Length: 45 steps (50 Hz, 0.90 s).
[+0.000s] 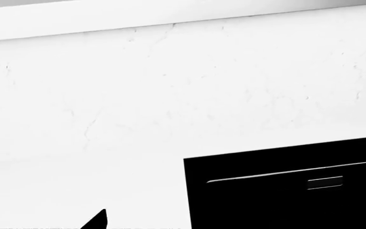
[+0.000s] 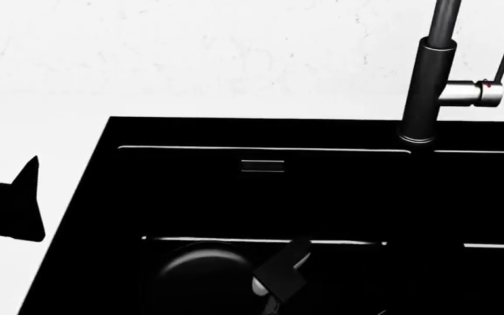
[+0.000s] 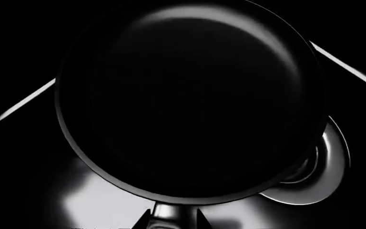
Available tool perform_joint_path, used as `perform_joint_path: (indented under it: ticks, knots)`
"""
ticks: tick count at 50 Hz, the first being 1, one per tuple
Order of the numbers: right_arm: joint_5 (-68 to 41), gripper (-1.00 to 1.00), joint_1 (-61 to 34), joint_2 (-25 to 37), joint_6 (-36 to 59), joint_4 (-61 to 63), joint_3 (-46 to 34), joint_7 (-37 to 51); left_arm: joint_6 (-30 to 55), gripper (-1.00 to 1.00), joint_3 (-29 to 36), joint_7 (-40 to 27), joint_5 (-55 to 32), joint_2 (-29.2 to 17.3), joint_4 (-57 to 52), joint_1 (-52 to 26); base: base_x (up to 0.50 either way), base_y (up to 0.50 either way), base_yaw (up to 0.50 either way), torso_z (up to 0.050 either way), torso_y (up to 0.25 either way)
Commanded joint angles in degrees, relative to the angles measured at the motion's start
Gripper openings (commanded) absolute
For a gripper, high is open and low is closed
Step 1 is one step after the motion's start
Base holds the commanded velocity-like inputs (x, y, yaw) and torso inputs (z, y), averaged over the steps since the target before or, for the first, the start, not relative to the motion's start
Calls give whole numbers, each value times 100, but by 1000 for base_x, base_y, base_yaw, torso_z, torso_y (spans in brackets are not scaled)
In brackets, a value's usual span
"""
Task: Pick the pan and sponge and place them into the sink. Then turn on the water.
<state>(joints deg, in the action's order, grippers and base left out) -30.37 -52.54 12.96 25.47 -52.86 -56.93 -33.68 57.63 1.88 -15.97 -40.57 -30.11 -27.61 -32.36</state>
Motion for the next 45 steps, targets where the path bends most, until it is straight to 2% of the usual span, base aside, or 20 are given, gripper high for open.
perform_joint_path:
  ticks: [1, 16, 17, 41, 42, 44, 45]
  knots:
    - [79, -100, -247, -458, -522, -968, 94, -444, -42, 100, -56, 39, -30, -74, 10, 67, 0, 0, 0, 0, 0]
    - [113, -100, -282, -487, -592, -1071, 77, -456, -46, 100, -14, 3, -36, -69, -6, 60, 0, 0, 0, 1, 1]
    - [114, 100, -276, -464, -568, -1012, 70, -444, -41, 100, -11, -2, -38, -65, 1, 43, 0, 0, 0, 0, 0]
    - [106, 100, -171, -374, -747, -805, 219, 117, -107, 100, -56, 30, -82, -137, 11, 102, 0, 0, 0, 0, 0]
    - [81, 100, -162, -278, -690, -585, 236, 206, -96, 100, -36, 9, -76, -115, 13, 80, 0, 0, 0, 0, 0]
    - [-342, 100, -385, 533, 729, 1134, 342, 551, -82, 100, -14, 0, -72, -106, 33, 46, 0, 0, 0, 0, 0]
    - [-405, 100, -387, 620, 894, 1547, 373, 640, -80, 100, -22, 6, -81, -116, 34, 48, 0, 0, 0, 0, 0]
